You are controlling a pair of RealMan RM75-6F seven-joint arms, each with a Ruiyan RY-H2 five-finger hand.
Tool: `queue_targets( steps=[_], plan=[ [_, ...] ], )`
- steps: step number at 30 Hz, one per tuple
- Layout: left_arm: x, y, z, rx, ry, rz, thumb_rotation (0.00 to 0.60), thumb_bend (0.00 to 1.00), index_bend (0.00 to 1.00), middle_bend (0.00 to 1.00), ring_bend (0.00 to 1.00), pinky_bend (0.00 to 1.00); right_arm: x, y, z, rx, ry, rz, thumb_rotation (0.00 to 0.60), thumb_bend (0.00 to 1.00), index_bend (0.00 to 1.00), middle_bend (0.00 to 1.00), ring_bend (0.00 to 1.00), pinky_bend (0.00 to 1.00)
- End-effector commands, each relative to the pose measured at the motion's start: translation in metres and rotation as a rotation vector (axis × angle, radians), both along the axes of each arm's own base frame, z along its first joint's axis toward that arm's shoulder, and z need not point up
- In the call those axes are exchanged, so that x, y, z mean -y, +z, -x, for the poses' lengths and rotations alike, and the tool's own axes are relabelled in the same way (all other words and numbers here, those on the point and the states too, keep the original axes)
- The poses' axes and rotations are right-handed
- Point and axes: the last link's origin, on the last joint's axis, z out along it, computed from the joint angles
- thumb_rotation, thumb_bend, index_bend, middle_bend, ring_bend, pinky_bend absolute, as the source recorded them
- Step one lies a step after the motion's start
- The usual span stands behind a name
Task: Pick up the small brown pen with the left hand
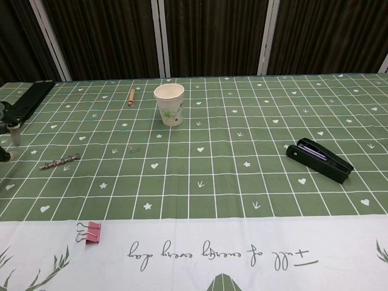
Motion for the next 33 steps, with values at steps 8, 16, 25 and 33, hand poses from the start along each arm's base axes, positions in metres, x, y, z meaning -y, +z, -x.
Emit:
queue_targets(
  steps=[8, 16, 25, 33],
  plan=[
    [-0.01, -0.009, 0.007, -0.03, 0.06, -0.004, 0.6, 0.3, 0.49, 0.0, 0.0, 0.0, -0.001, 0.0, 0.0, 0.001, 0.001, 0.001, 0.6, 0.02, 0.06, 0.0, 0.0, 0.0],
    [-0.014, -0.019, 0.006, -0.03, 0.074, 0.017, 0.6, 0.3, 0.48, 0.0, 0.0, 0.0, 0.0, 0.001, 0.0, 0.006, -0.004, 0.001, 0.6, 0.02, 0.06, 0.0, 0.0, 0.0],
    [-0.016, -0.031, 0.002, -0.061, 0.06, 0.037, 0.6, 0.3, 0.48, 0.0, 0.0, 0.0, 0.0, 0.002, 0.001, 0.015, -0.007, 0.006, 0.6, 0.02, 0.06, 0.0, 0.0, 0.0],
    [-0.018, -0.037, 0.0, -0.074, 0.055, 0.052, 0.6, 0.3, 0.48, 0.0, 0.0, 0.0, 0.0, 0.002, 0.001, 0.016, -0.006, 0.008, 0.6, 0.02, 0.06, 0.0, 0.0, 0.0]
  ],
)
